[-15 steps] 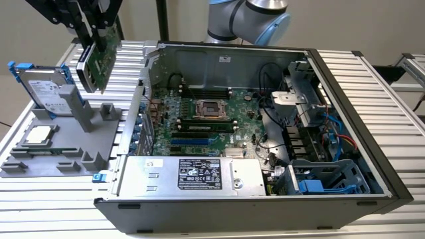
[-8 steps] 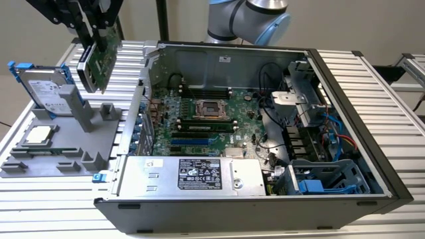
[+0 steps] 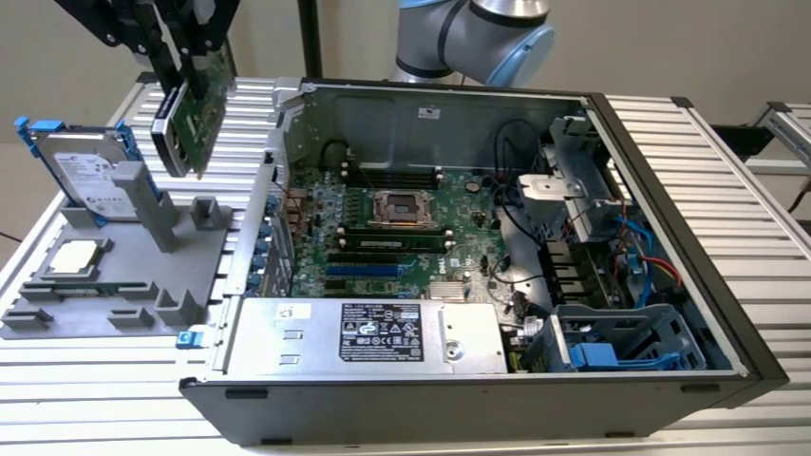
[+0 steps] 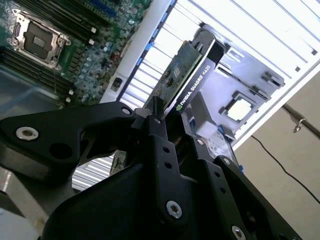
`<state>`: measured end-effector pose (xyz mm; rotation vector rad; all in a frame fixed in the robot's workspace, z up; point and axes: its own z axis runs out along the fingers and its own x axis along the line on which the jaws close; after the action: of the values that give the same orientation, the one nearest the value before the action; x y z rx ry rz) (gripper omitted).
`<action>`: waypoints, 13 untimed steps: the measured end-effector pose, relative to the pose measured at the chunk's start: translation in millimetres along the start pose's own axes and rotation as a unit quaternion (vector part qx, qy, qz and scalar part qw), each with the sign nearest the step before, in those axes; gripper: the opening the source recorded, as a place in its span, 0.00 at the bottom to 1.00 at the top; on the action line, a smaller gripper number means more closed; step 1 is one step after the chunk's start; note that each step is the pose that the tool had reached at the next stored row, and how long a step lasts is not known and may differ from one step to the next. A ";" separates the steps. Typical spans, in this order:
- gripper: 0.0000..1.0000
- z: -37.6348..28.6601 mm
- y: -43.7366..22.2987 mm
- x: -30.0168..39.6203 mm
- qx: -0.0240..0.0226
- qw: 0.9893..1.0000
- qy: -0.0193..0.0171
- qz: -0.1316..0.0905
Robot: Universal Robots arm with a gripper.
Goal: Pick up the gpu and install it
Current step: 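Pick up the gpu and move the gpu toward the slot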
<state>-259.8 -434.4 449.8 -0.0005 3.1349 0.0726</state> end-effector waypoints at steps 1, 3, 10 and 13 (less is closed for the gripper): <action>0.00 0.0 0.0 -0.4 0.000 1.000 0.000 0.000; 0.00 0.0 0.0 -1.3 0.000 1.000 0.000 0.000; 0.00 0.0 0.0 -4.8 0.000 1.000 0.000 0.006; 0.00 0.0 0.0 -6.8 0.000 1.000 -0.001 0.015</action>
<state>-253.0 -434.4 449.8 0.0458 3.1340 0.0723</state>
